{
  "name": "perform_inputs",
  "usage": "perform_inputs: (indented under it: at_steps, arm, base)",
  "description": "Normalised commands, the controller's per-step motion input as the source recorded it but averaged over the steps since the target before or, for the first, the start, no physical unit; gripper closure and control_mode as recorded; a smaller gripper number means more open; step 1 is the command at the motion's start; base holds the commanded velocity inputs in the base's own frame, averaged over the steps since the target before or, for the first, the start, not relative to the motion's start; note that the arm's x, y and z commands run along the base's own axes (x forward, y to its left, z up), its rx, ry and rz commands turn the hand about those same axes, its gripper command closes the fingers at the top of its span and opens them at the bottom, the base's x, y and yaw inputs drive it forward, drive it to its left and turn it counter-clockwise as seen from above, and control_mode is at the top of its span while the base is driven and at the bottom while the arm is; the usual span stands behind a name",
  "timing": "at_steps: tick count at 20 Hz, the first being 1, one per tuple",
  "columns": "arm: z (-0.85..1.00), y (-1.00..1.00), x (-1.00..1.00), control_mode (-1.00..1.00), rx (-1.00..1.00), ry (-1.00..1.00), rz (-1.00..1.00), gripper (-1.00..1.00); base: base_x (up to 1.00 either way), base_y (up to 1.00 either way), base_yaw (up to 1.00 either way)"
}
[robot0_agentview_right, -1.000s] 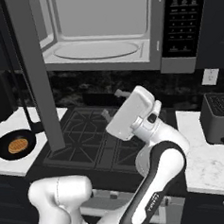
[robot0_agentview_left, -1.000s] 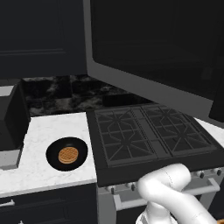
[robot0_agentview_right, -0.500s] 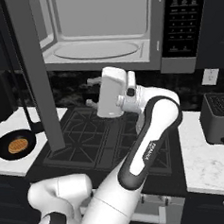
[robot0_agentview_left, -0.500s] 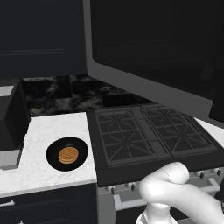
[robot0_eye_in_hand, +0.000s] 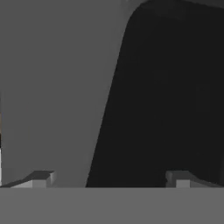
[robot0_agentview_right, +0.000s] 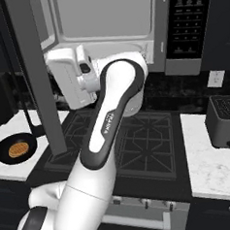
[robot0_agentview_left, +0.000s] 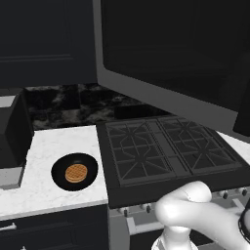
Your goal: Open the microwave, place the bowl with waffle inside the microwave, then close the microwave door and turn it on.
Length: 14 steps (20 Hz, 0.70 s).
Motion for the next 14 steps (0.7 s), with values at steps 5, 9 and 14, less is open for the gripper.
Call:
perform_inputs:
  at_steps: [5,9,14]
  arm:
    - [0.08,1.00,-0.57,-1.00,-0.09,-0.16,0.00,-1.00]
    - [0.04,1.00,-0.73,-1.00,-0.08,-0.20,0.00,-1.00]
    - [0.00,1.00,-0.65,-1.00,-0.06,-0.26,0.00,-1.00]
  base:
    - [0.00,0.00,0.00]
    - [0.00,0.00,0.00]
    - [0.00,0.00,0.00]
